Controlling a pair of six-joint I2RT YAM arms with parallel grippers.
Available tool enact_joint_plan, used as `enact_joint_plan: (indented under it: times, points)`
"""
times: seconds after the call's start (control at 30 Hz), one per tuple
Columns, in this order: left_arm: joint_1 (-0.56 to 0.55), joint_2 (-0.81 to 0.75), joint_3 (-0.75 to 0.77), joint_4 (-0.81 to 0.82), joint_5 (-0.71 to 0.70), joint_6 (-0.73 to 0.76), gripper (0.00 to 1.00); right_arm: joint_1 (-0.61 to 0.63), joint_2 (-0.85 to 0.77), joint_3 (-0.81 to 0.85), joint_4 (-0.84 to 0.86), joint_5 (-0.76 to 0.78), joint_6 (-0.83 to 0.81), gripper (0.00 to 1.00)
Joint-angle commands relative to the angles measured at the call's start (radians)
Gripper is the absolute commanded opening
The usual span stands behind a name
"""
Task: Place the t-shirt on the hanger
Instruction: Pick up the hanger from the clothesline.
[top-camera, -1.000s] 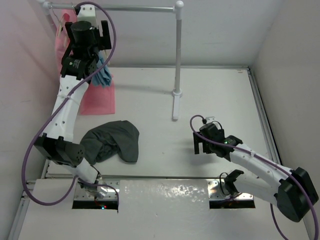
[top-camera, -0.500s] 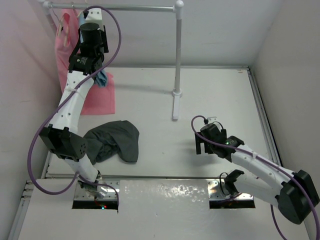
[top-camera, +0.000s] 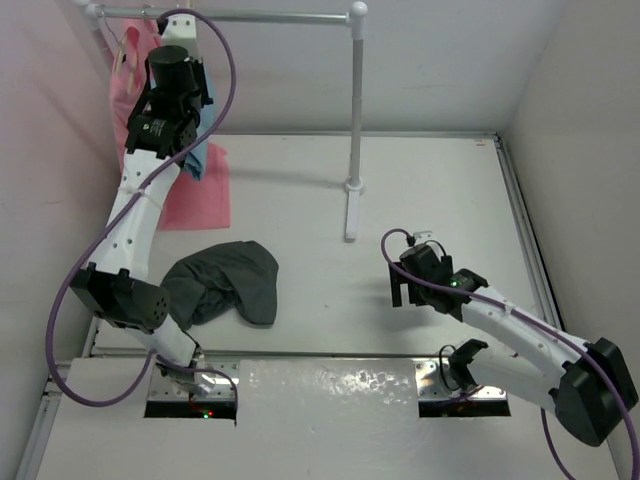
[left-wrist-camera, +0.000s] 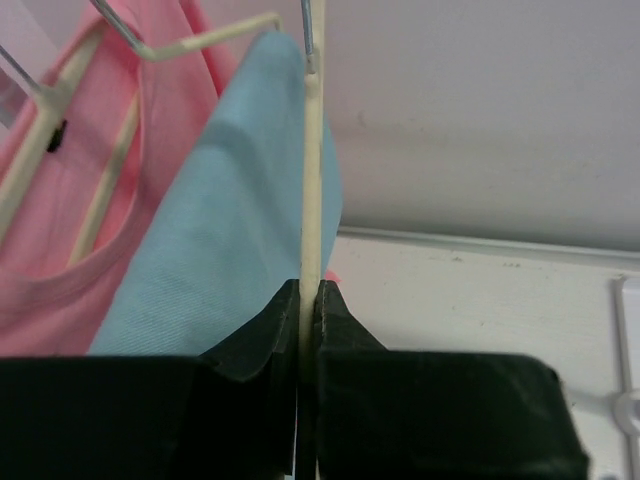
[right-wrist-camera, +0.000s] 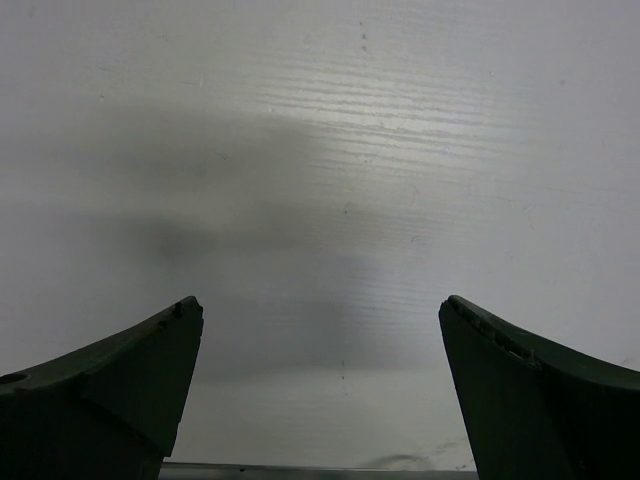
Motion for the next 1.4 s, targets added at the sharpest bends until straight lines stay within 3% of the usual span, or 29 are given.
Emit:
enact_joint_plan:
  times: [0.0,0.2,0.4,0.6,0.7,0.8,1.0,1.2,1.37]
  points:
    - [0.001,-0.079,0.048,0.114,0.051,0.01,0.0,-0.002,-0.001,0.07,0.013,0.009,-0.034,0.99]
    - [0.001,-0.111,0.013,0.091,0.094,0.01,0.0,-0.002,0.005,0.111,0.016,0.0,-0.071,0.99]
    - [0.0,-0.208,-0.172,0.069,0.195,0.004,0.0,-0.004,0.008,0.156,0.019,-0.06,-0.098,0.99]
    - [0.0,-0.272,-0.163,0.013,0.304,0.114,0.0,0.002,0.072,0.308,0.042,-0.226,-0.118,0.96]
    - [0.0,-0.326,-0.244,0.008,0.312,0.136,0.0,0.008,0.137,0.403,0.062,-0.234,-0.091,0.95]
    - [0.0,-0.371,-0.321,-0.009,0.303,0.13,0.0,0.019,0.224,0.53,0.097,-0.272,-0.04,0.87]
    - [0.001,-0.536,-0.563,-0.029,0.45,0.133,0.0,0.073,0.422,0.855,0.278,-0.428,0.101,0.76]
    - [0.0,-0.645,-0.705,-0.049,0.511,0.059,0.0,0.145,0.571,0.964,0.61,-0.507,0.295,0.75]
    - [0.0,-0.681,-0.742,-0.047,0.511,0.046,0.0,0.209,0.723,1.05,0.692,-0.517,0.397,0.75]
